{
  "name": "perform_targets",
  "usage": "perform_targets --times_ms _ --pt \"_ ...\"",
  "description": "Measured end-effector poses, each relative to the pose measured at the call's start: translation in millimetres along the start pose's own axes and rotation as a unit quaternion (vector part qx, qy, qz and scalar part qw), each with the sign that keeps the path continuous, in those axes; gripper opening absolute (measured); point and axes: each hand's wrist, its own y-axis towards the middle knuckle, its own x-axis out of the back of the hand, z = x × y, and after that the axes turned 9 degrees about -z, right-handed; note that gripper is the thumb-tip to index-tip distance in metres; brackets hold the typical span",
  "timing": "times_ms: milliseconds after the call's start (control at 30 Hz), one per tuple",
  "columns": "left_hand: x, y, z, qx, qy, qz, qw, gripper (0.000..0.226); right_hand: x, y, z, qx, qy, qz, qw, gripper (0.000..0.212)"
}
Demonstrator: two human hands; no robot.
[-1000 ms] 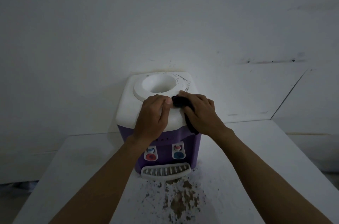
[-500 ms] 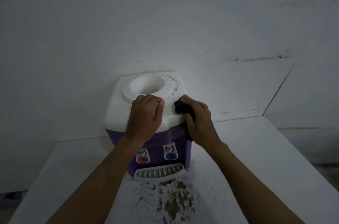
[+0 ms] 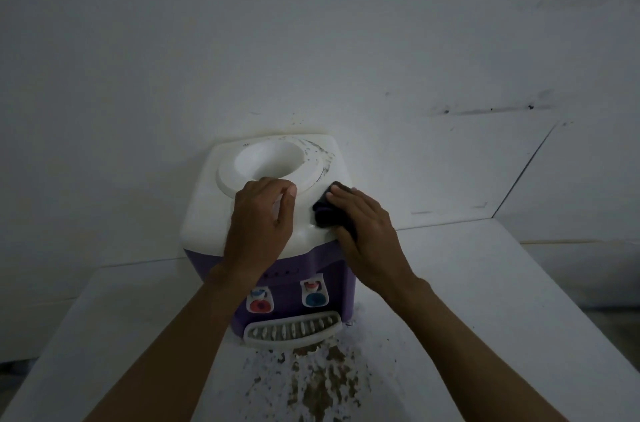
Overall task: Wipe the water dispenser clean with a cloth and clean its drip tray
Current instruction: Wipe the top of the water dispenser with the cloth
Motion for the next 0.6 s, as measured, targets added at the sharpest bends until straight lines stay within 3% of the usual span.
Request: perform_targets --times_ms 67,167,367,600 --pt "0 -1 -1 -0.001 0.001 0.000 1.000 0.025 -1 15 0 0.013 -0.025 0.032 0.999 0.046" --pt "1 -1 -1 -0.006 0.000 0.003 1.000 0.024 1 36 -5 -0.041 -0.039 0.047 0.997 0.040" --pt "1 -1 1 -0.010 0.006 0.007 1.000 0.024 4 40 2 0.087 -0.066 0.100 0.989 0.041" --pt "-1 -3 1 -0.018 -0.004 0.003 1.000 0.026 2 65 -5 0.022 -0.073 0.091 0.993 0.035"
